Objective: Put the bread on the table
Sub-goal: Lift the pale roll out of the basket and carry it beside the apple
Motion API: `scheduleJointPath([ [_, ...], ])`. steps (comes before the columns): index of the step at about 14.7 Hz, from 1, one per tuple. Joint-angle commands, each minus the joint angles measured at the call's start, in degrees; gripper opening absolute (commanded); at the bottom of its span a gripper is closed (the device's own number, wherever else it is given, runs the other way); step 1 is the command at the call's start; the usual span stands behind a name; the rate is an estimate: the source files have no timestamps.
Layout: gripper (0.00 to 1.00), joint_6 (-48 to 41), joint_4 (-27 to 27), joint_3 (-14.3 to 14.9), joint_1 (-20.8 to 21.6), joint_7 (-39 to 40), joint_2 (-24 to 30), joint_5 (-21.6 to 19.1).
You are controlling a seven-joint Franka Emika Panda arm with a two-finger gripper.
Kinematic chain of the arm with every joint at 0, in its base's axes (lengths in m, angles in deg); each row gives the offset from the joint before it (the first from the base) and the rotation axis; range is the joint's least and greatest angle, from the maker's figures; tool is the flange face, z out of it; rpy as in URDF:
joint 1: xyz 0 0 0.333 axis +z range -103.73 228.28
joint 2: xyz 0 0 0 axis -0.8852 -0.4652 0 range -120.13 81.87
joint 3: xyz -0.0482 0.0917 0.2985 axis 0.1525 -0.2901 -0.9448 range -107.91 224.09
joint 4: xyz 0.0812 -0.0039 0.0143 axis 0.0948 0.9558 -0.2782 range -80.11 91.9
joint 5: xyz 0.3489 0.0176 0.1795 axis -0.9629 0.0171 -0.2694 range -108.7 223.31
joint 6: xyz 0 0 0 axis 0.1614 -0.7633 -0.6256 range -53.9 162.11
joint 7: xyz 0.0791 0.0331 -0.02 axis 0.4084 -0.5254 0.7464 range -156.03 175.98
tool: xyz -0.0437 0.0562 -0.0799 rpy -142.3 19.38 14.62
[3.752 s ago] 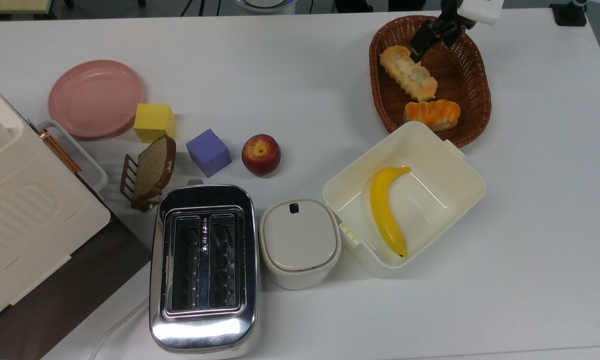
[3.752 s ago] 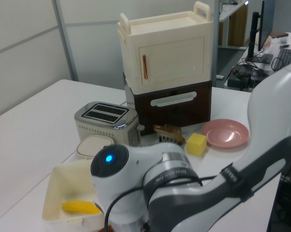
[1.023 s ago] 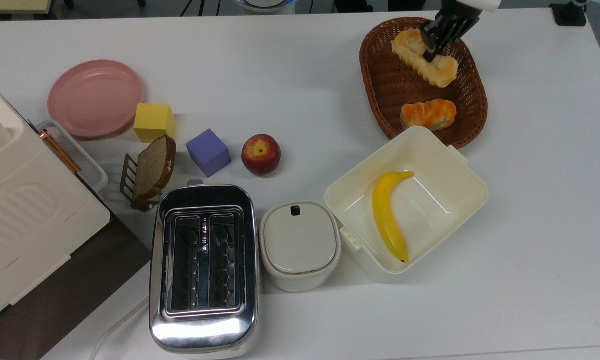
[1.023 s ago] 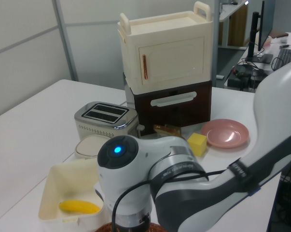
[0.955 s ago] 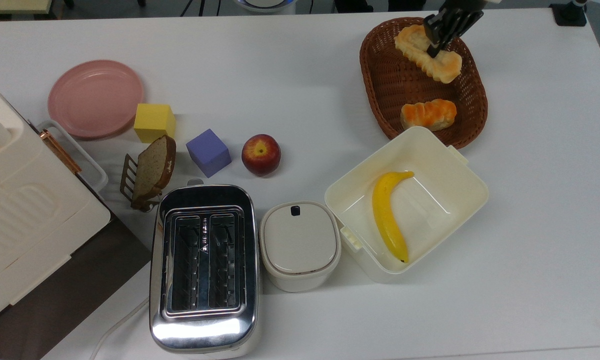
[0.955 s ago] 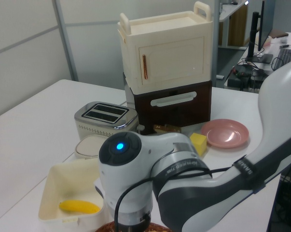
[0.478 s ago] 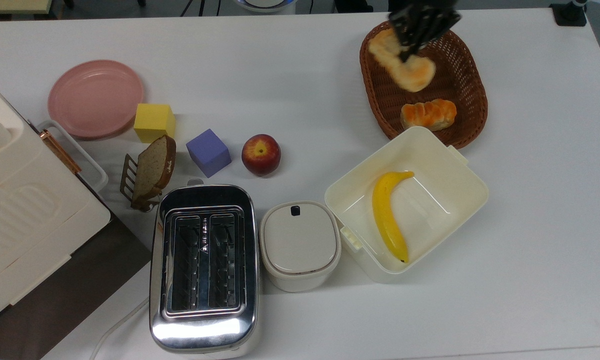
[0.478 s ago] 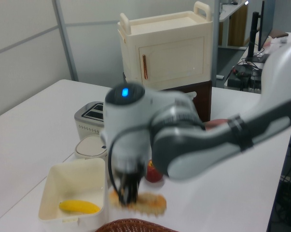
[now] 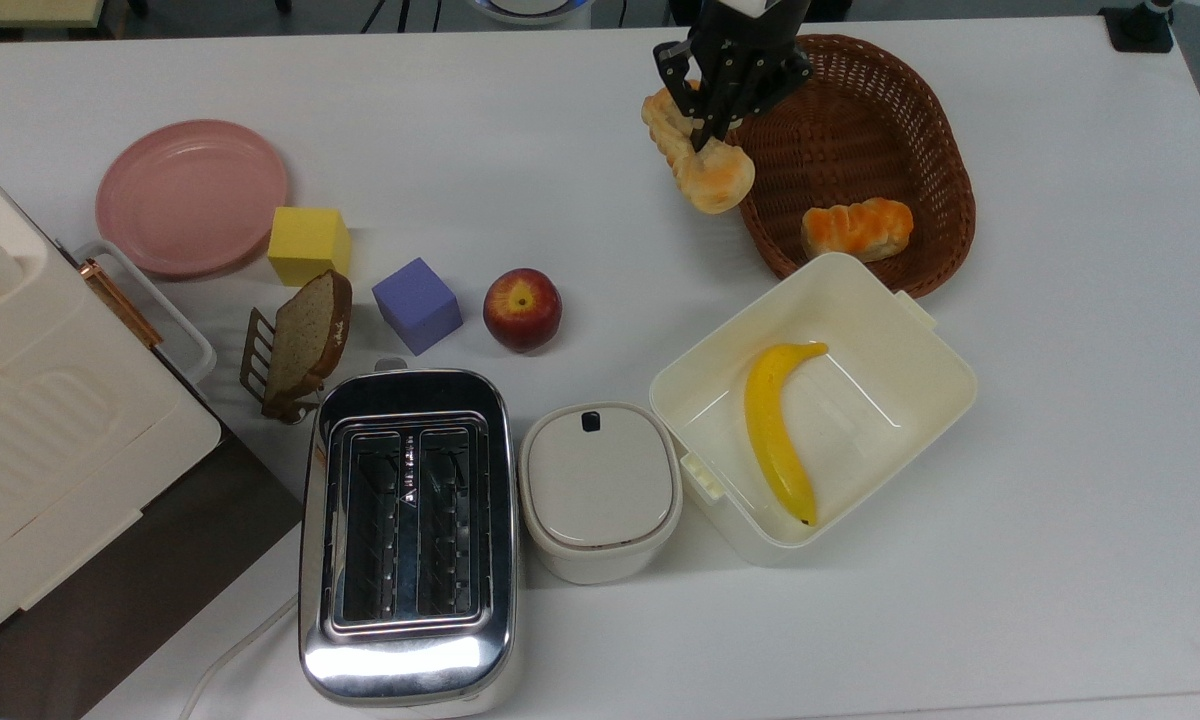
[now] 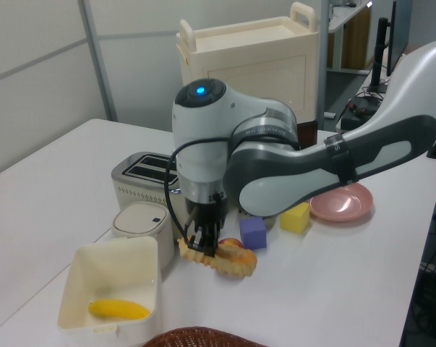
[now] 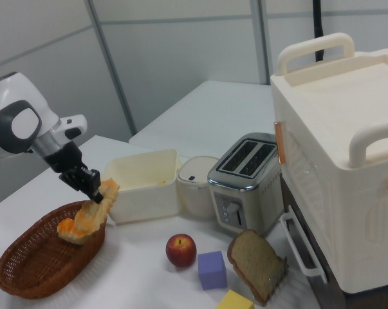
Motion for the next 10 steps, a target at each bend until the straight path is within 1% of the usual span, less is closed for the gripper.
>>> scheduleJointPath([
  [1, 0.0, -1.2, 1.7, -0.4, -1.2, -0.3, 0.9, 0.4],
  [5, 0.0, -1.4, 2.1, -0.4, -4.2, -0.2, 0.4, 0.4],
  [7, 0.0, -1.4, 2.5, -0.4, -4.3, -0.2, -0.5, 0.7],
  [8, 0.02, -1.4, 2.5, -0.4, -4.5, 0.1, -0.5, 0.7],
  [9, 0.08, -1.5, 2.4, -0.4, -4.7, 0.1, -0.4, 0.8],
  [10, 0.26, -1.5, 2.4, -0.4, -4.8, 0.1, -0.4, 0.7],
])
